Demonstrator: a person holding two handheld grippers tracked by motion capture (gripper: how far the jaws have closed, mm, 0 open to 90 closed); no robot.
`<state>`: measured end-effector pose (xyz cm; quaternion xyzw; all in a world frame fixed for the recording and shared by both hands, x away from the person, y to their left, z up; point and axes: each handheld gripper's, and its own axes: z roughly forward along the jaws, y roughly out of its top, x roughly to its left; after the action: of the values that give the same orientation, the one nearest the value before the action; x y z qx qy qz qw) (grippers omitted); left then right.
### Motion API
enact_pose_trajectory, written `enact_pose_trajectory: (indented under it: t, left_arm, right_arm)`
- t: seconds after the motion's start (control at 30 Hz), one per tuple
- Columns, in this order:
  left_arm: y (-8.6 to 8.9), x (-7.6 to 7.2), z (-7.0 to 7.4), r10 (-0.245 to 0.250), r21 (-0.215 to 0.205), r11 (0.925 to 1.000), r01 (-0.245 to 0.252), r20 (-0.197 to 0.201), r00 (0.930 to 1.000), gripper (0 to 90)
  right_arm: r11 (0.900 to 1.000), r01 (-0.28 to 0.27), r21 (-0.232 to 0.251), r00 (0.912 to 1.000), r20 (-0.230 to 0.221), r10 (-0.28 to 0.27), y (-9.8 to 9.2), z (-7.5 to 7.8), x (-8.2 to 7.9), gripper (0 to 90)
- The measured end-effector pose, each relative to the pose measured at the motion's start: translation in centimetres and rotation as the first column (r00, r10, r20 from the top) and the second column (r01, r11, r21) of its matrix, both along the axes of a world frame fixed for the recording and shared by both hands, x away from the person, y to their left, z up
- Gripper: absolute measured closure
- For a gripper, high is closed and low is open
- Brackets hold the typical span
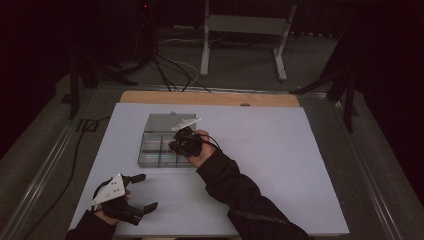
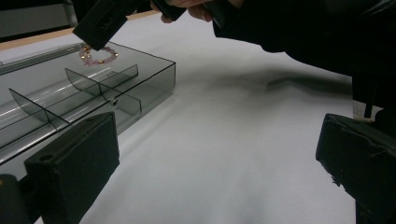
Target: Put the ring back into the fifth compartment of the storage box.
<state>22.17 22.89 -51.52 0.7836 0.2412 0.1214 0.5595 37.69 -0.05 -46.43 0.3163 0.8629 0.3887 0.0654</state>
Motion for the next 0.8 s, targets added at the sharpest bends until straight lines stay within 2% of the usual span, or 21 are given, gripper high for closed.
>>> enact_pose_trajectory:
  t: [0.6, 0.8]
  left_arm:
    - [0.0, 0.0, 0.0, -0.001, -0.003, 1.0, 0.001, 0.001, 1.0, 0.6]
    - [0.1, 0.0, 0.0, 0.0, -0.006, 1.0, 0.0, 0.001, 1.0, 0.7]
  right_arm:
    - [1.0, -0.023, 0.0, 0.9997, -0.012, 0.023, 2.0, -0.7, 0.9, 86.0]
    - [0.999, -0.041, 0.004, 0.9991, -0.014, 0.041, 1.8, -0.9, 1.0, 84.0]
